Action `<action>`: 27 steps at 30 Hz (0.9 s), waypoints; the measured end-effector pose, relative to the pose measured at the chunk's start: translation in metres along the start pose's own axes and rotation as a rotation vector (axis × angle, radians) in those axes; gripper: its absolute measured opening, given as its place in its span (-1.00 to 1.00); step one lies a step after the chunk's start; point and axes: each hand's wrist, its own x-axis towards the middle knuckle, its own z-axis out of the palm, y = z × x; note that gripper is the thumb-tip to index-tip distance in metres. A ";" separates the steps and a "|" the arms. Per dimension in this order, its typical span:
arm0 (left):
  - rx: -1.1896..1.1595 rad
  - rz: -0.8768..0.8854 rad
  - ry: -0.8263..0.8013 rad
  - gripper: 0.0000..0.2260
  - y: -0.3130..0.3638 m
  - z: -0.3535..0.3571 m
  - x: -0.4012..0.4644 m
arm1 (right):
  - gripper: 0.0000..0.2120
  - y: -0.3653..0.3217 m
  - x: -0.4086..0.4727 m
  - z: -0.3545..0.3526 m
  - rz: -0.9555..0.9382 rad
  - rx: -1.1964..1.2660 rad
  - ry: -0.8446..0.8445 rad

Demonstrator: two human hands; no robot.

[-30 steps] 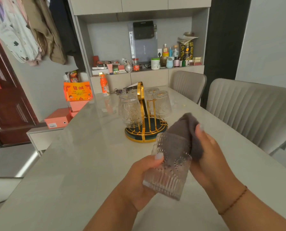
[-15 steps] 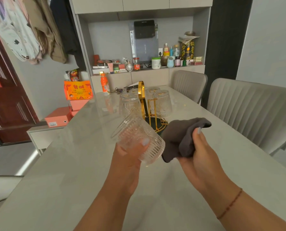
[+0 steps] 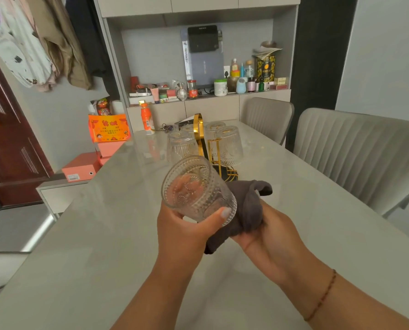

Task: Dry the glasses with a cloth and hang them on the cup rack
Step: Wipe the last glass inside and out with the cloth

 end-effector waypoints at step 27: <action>-0.094 -0.073 -0.048 -0.31 -0.007 -0.002 0.004 | -0.60 0.000 -0.002 0.003 0.028 0.041 0.070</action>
